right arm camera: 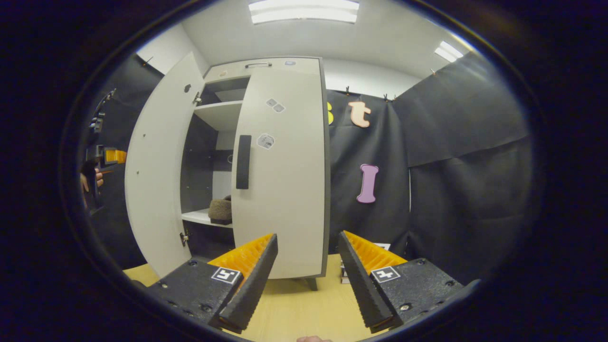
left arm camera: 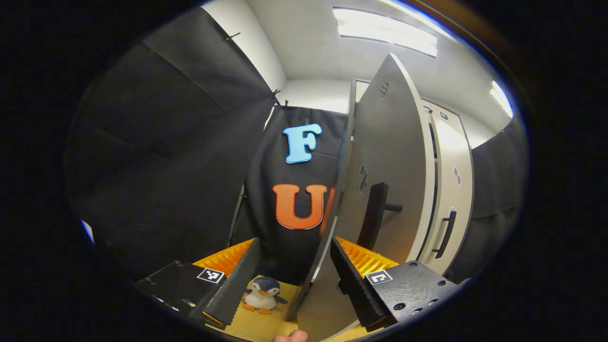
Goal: Grab one shoe with the right hand and put it into the shoe cabinet, grab the other shoe with the left hand and put it into the shoe cabinet; then close the right door with the right hand and the left door with the left hand.
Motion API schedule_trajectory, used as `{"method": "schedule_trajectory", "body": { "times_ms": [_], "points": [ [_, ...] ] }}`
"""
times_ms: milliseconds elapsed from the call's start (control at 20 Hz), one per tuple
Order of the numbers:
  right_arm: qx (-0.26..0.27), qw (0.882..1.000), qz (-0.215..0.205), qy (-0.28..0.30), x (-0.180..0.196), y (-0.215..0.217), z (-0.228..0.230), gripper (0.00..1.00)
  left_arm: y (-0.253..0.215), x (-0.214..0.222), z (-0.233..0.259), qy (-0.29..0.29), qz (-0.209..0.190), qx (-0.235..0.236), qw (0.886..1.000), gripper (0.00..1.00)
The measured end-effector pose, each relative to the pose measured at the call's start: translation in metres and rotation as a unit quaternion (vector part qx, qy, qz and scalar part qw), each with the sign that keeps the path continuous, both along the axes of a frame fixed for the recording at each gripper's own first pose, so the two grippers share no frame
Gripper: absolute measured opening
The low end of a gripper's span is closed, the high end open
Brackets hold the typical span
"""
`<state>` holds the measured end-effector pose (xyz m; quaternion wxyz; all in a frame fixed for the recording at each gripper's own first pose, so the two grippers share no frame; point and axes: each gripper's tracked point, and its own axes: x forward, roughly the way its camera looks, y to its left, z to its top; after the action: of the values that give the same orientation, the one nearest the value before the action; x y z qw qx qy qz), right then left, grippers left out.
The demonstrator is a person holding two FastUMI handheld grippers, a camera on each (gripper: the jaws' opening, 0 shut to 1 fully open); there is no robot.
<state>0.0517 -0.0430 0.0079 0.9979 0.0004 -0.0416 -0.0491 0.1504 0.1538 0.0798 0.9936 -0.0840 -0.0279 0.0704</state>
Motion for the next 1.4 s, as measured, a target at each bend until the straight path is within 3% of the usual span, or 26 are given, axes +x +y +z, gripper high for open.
{"method": "schedule_trajectory", "body": {
  "times_ms": [600,950,1400],
  "points": [
    [-0.002,0.999,-0.046,0.010,-0.012,-0.034,-0.007,0.86,-0.113,0.046,-0.021,0.009,-0.112,-0.001,0.994,0.93],
    [0.011,0.998,-0.055,0.023,-0.016,-0.040,-0.019,0.86,-0.117,0.046,-0.021,0.009,-0.102,0.002,0.995,0.93],
    [0.011,0.999,-0.027,0.038,-0.015,-0.023,-0.030,0.86,-0.122,-0.017,-0.021,-0.001,-0.092,0.037,0.995,0.93]
  ]
}}
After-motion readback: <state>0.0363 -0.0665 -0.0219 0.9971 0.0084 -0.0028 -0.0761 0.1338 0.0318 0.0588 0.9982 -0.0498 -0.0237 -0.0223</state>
